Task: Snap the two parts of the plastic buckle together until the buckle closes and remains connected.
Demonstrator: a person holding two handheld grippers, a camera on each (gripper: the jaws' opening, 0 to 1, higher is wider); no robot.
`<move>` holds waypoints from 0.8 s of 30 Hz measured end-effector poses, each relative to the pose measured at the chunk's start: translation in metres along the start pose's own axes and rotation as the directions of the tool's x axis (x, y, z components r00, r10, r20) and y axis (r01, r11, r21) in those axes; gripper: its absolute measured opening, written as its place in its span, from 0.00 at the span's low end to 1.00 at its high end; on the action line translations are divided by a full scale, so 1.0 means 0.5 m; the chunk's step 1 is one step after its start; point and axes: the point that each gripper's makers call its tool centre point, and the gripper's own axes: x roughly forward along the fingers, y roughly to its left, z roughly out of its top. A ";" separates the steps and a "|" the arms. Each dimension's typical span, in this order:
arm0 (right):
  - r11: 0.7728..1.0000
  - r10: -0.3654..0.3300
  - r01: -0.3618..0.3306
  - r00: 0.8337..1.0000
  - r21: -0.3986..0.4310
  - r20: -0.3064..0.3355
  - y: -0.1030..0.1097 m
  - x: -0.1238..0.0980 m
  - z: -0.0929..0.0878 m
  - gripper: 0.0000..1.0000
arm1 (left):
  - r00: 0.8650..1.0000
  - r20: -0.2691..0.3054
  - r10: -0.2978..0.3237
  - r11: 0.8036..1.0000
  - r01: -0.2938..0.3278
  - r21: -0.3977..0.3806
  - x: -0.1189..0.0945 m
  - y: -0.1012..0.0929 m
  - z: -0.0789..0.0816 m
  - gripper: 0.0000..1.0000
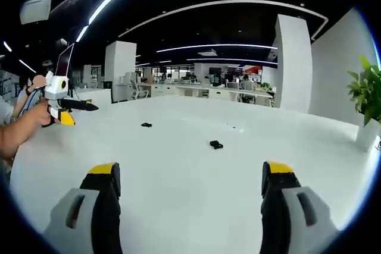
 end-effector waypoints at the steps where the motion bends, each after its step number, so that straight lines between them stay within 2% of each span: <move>1: 1.000 -0.002 0.002 1.000 -0.003 -0.003 -0.001 0.000 -0.001 0.99 | 1.000 -0.007 0.003 1.000 -0.003 0.002 0.003 0.002 -0.003 0.99; 7: 0.999 -0.023 0.023 1.000 0.025 0.007 -0.017 -0.007 -0.005 1.00 | 1.000 -0.018 0.025 1.000 -0.026 -0.016 0.010 0.017 -0.008 0.99; 10: 0.998 -0.030 0.029 0.999 0.058 0.023 -0.024 -0.012 -0.002 0.99 | 0.999 -0.015 0.051 0.999 -0.051 -0.017 0.004 0.030 -0.013 0.91; 14: 0.996 -0.030 0.027 0.999 0.084 0.032 -0.028 -0.015 0.000 0.98 | 0.998 -0.007 0.065 0.997 -0.065 -0.045 -0.002 0.042 -0.021 0.98; 24: 0.998 -0.044 0.044 0.999 0.052 0.005 -0.030 -0.016 -0.004 0.97 | 0.999 -0.016 0.044 0.998 -0.044 -0.043 0.003 0.036 -0.011 0.98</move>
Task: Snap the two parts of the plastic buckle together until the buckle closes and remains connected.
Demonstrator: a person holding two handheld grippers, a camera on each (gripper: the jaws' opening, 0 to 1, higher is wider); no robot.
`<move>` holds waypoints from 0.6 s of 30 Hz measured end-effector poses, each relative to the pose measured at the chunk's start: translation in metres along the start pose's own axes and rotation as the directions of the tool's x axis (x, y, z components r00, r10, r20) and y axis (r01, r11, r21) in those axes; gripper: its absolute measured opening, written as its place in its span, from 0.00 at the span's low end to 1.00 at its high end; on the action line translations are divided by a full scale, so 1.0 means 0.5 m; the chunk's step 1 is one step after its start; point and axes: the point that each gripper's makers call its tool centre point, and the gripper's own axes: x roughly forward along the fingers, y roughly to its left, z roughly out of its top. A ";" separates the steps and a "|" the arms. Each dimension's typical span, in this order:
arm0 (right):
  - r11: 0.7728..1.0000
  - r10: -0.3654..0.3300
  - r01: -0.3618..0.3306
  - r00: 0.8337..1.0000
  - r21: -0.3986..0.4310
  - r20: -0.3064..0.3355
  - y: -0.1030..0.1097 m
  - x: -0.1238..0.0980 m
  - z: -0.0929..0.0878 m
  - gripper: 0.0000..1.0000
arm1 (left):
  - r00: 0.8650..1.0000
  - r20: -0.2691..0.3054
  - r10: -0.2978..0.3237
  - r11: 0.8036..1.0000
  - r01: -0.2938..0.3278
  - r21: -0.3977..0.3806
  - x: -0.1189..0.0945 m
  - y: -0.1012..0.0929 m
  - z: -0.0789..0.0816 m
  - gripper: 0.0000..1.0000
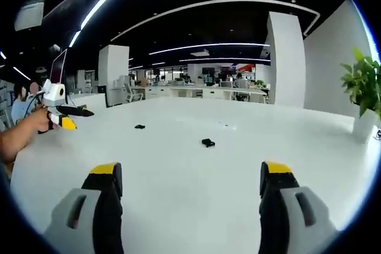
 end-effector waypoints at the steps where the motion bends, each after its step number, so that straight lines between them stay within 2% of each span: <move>1: 1.000 -0.004 0.004 1.000 -0.002 -0.002 -0.002 0.000 0.000 0.98 | 1.000 -0.002 -0.003 1.000 0.003 0.002 0.002 -0.001 0.001 0.98; 7: 1.000 -0.009 0.009 1.000 -0.004 -0.010 -0.005 0.000 -0.004 0.98 | 0.999 -0.024 -0.022 1.000 0.022 0.014 0.007 -0.018 -0.012 0.95; 18: 1.000 0.011 -0.011 1.000 0.001 -0.025 -0.006 0.009 -0.007 0.97 | 0.999 -0.034 -0.035 0.999 0.035 0.004 0.023 -0.018 -0.007 0.96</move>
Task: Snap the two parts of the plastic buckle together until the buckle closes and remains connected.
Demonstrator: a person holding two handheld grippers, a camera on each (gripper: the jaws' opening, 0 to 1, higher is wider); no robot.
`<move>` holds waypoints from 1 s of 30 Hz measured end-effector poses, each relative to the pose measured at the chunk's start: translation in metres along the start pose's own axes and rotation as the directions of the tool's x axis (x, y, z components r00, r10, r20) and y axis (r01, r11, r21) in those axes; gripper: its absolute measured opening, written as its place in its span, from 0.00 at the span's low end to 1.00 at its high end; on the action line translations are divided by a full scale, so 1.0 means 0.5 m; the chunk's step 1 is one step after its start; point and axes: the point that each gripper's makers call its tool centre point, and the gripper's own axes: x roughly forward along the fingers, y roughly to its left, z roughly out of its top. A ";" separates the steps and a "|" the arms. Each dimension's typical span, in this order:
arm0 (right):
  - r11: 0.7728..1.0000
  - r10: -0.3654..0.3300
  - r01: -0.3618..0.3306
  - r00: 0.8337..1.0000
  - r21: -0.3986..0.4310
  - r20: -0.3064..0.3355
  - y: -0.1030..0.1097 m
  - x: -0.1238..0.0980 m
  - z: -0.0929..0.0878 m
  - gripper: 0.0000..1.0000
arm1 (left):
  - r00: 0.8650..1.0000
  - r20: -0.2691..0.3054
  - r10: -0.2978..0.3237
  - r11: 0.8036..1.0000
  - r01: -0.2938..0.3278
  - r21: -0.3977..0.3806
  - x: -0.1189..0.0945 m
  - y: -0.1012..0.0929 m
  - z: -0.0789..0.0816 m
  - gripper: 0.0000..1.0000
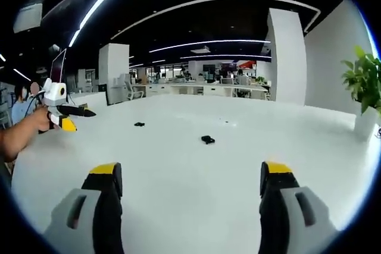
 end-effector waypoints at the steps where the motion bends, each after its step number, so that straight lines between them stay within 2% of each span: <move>1: 1.000 -0.001 0.001 1.000 -0.011 -0.007 -0.001 0.002 -0.001 0.96 | 1.000 -0.002 -0.007 1.000 0.007 -0.016 0.004 -0.001 0.000 0.96; 5: 0.999 0.001 -0.002 1.000 -0.032 -0.021 -0.004 0.013 0.002 0.95 | 1.000 0.009 -0.024 0.999 0.025 -0.029 0.017 -0.015 0.009 0.97; 10: 1.000 0.013 -0.014 1.000 -0.020 -0.020 0.004 0.018 0.002 0.94 | 1.000 -0.011 -0.019 1.000 0.019 -0.009 0.022 -0.014 -0.003 0.97; 15: 1.000 0.017 -0.018 1.000 -0.020 -0.025 0.007 0.019 0.000 0.94 | 1.000 0.013 -0.019 1.000 0.019 -0.021 0.016 -0.011 0.011 0.97; 20: 0.999 0.030 -0.031 0.998 -0.029 -0.062 0.013 0.023 -0.004 0.92 | 1.000 0.011 -0.020 1.000 0.020 -0.010 0.009 -0.011 0.014 0.97; 27: 0.999 0.023 -0.024 0.998 -0.030 -0.056 0.005 0.023 0.010 0.92 | 1.000 0.022 -0.022 1.000 0.022 -0.013 0.000 -0.015 0.033 0.97; 30: 0.999 0.026 -0.027 0.998 -0.021 -0.061 0.007 0.025 0.008 0.91 | 1.000 0.011 -0.015 1.000 0.015 0.014 0.002 -0.017 0.038 0.97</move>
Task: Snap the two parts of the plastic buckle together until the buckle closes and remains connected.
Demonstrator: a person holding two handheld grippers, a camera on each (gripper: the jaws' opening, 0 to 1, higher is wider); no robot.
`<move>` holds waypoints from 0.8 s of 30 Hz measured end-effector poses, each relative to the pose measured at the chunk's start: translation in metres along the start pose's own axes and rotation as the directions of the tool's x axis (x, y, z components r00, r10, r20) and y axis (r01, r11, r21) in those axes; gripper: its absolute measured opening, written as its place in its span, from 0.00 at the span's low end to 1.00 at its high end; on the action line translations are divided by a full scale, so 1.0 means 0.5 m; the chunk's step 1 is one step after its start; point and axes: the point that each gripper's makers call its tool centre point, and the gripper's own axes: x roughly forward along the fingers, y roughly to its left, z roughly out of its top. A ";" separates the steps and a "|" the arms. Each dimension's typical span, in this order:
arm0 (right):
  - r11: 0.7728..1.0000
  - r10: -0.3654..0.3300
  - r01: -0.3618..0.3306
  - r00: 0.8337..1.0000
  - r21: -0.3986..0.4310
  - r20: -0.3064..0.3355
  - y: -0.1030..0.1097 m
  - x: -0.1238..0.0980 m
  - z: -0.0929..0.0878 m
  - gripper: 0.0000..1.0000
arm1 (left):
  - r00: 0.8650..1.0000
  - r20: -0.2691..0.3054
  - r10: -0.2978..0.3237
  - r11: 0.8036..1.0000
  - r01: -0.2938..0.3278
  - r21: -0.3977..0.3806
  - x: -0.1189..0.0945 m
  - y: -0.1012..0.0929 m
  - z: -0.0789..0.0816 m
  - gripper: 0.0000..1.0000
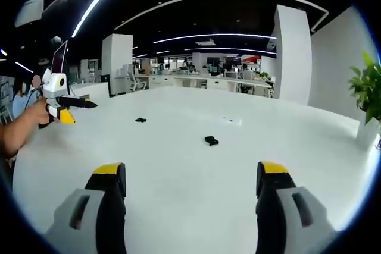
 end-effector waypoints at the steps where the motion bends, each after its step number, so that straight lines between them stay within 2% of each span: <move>1: 1.000 0.001 -0.001 1.000 0.002 0.001 0.001 0.000 0.001 0.91 | 1.000 -0.001 0.001 1.000 -0.001 0.006 0.000 0.000 0.002 0.97; 4: 1.000 0.002 -0.002 1.000 0.015 0.031 0.004 0.001 0.013 0.91 | 1.000 -0.005 -0.006 1.000 0.006 0.005 0.005 -0.001 0.004 0.96; 15: 0.999 -0.010 0.010 1.000 -0.032 0.008 -0.005 0.009 0.011 0.92 | 1.000 -0.021 -0.011 1.000 0.012 0.015 0.019 0.006 0.004 0.97; 20: 1.000 0.009 -0.009 1.000 0.005 0.030 -0.008 0.021 0.016 0.91 | 1.000 -0.022 -0.006 1.000 0.007 0.019 0.023 0.012 0.009 0.97; 22: 1.000 0.005 -0.005 0.999 -0.001 0.045 -0.009 0.022 0.021 0.89 | 1.000 -0.021 -0.008 1.000 0.008 0.015 0.025 0.013 0.011 0.97; 24: 1.000 0.011 -0.010 1.000 -0.007 0.029 -0.007 0.025 0.016 0.84 | 1.000 -0.025 -0.005 1.000 0.005 0.020 0.027 0.016 0.011 0.97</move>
